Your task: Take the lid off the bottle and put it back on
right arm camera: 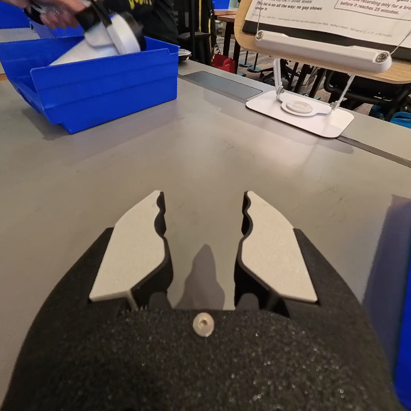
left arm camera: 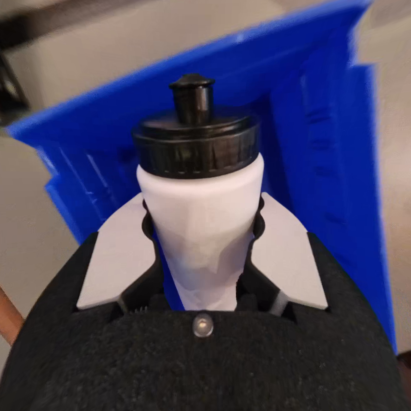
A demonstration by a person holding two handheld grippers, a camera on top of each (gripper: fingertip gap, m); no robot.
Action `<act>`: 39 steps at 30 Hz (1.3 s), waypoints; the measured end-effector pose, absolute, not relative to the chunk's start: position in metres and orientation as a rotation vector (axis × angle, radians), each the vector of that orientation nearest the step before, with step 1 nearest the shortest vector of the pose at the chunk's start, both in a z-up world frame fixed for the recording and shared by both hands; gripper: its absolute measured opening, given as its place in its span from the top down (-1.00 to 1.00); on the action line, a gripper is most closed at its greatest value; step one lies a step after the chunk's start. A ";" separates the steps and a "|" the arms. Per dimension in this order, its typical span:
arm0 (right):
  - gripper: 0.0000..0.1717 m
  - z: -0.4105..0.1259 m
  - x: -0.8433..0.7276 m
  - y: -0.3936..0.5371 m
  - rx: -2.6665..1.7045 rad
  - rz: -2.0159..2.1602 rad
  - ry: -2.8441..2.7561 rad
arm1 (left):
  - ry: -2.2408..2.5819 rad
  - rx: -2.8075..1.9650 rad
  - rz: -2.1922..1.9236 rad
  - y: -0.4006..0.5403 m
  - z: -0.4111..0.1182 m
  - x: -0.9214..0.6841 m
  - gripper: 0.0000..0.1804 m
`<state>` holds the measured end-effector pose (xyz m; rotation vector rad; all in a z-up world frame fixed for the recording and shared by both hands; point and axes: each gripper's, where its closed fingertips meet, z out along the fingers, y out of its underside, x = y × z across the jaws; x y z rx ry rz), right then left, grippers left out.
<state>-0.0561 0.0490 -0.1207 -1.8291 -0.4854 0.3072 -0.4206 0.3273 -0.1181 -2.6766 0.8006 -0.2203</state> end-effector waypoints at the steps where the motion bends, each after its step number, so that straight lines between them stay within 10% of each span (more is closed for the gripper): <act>1: 0.23 -0.121 -0.057 0.049 -1.830 0.308 -0.488 | 0.781 -2.605 -0.252 0.328 -0.105 -0.417 0.01; 17: 0.24 -0.116 -0.055 0.049 -1.813 0.326 -0.462 | 0.667 -1.653 -0.560 0.201 0.074 -0.222 0.03; 39: 0.25 -0.115 -0.053 0.047 -1.808 0.295 -0.488 | 0.832 -1.476 -0.837 0.195 -0.048 -0.075 0.03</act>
